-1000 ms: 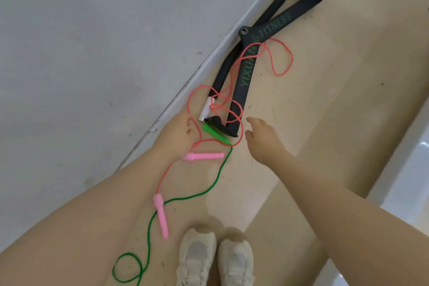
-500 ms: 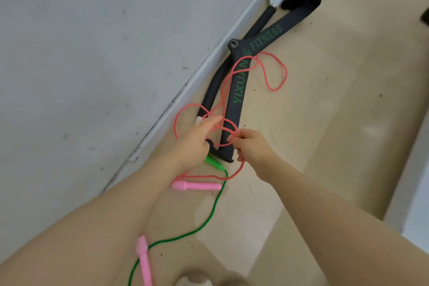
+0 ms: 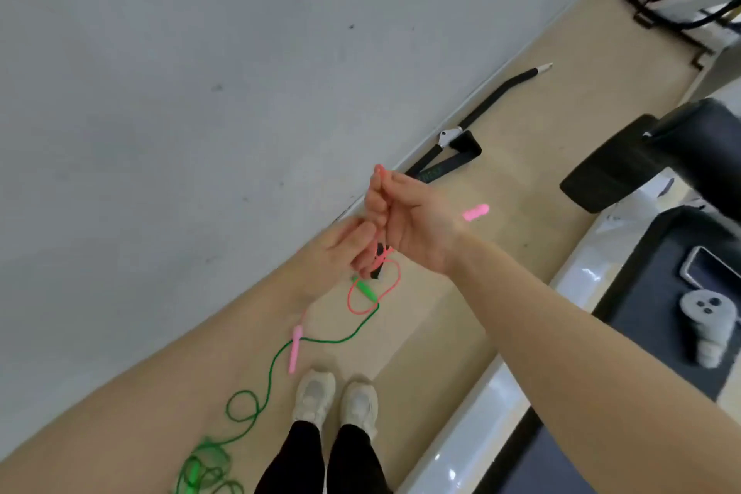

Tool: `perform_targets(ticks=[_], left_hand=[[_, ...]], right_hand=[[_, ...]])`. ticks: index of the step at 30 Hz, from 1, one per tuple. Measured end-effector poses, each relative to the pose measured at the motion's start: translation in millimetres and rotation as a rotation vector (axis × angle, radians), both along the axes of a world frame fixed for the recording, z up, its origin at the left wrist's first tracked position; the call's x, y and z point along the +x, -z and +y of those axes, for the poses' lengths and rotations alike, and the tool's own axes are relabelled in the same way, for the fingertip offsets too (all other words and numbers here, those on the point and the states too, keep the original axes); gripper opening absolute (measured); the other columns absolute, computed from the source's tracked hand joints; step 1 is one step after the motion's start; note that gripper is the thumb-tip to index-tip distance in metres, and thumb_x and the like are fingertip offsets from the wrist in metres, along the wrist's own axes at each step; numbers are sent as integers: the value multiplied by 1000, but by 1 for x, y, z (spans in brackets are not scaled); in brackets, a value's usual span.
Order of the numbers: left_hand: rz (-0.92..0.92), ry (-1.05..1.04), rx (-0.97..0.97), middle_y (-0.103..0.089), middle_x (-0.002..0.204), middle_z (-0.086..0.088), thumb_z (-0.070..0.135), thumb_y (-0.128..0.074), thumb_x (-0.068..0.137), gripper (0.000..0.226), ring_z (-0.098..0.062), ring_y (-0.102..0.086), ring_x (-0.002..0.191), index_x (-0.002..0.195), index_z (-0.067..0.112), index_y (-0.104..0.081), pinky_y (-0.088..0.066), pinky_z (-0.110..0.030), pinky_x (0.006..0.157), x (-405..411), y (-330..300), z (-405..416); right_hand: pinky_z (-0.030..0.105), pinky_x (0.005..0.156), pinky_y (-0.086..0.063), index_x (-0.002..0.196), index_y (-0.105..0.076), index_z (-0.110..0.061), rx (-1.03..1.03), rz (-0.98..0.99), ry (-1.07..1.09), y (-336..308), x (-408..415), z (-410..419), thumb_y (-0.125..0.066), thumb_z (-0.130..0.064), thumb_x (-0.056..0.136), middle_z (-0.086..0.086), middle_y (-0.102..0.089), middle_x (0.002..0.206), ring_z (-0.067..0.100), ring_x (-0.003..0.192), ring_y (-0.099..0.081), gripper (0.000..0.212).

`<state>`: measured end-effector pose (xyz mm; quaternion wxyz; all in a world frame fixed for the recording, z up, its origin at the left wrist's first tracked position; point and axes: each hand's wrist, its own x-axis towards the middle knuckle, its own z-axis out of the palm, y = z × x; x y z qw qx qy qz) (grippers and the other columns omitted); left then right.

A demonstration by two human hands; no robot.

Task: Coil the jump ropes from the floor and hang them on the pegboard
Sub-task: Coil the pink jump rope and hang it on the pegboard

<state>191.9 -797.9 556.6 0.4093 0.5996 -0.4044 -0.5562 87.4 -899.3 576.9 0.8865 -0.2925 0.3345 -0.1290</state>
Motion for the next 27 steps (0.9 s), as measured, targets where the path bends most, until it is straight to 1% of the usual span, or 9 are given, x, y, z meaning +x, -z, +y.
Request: perform_targets(ticks=[5,11,14,15,17,19,22,24,27], left_hand=[[-238,-116,-7,-43,46,18,21,-42,99,25,0,-37,47,79,16,-56,-32,-22,57,20,-114,61],[-515,-248,-78,-43,65,2,21,-45,97,25,-4,-37,54,76,24,-57,-32,-20,56,23,-212,173],[-591,-296,-149,-43,60,6,19,-46,97,22,-2,-38,52,80,21,-59,-29,-14,53,21,-241,243],[-594,-330,-183,-49,58,10,18,-45,98,21,2,-41,53,83,20,-60,-31,-11,54,20,-249,267],[-602,-394,-234,-55,58,27,15,-43,99,21,9,-46,56,86,19,-59,-32,-6,57,20,-261,318],[-583,-469,-276,-53,55,31,12,-41,99,26,9,-47,55,83,25,-56,-33,-6,56,21,-265,373],[-560,-584,-319,-44,49,20,18,-37,100,28,1,-39,49,79,29,-53,-30,-16,54,20,-262,457],[-541,-669,-343,-36,49,15,23,-37,99,26,-3,-31,49,79,27,-53,-28,-21,52,19,-262,507],[-485,-840,-383,-32,53,12,26,-39,98,25,-5,-29,47,76,26,-50,-26,-23,48,19,-267,566]], right_hand=[[32,91,-46,83,-62,-11,-371,58,-103,-132,12,41,-48,-8,91,-2,-67,88,13,87,-60,17],[25,68,-48,66,-58,-14,-522,191,-173,-215,43,134,-57,-24,90,-1,-64,72,12,67,-61,27],[31,76,-50,96,-59,-6,-985,538,-423,-221,55,193,-56,-19,88,8,-60,93,21,81,-61,15],[33,82,-50,116,-53,-8,-1098,588,-480,-219,56,217,-57,-16,87,9,-56,106,23,92,-59,30],[30,88,-44,133,-43,-16,-1138,423,-558,-217,52,274,-54,-5,85,5,-49,122,22,109,-52,50],[24,88,-40,117,-58,-16,-967,152,-649,-221,45,335,-46,-1,78,-1,-58,118,16,112,-53,44],[25,85,-44,86,-63,-12,-852,-10,-726,-222,41,417,-41,-11,64,3,-63,84,14,83,-61,30],[24,70,-40,77,-57,-11,-947,-8,-699,-228,43,464,-47,-17,74,1,-49,68,12,64,-47,12],[24,63,-31,75,-46,-17,-901,-116,-558,-252,41,520,-47,-21,95,-6,-37,62,11,59,-34,20]])
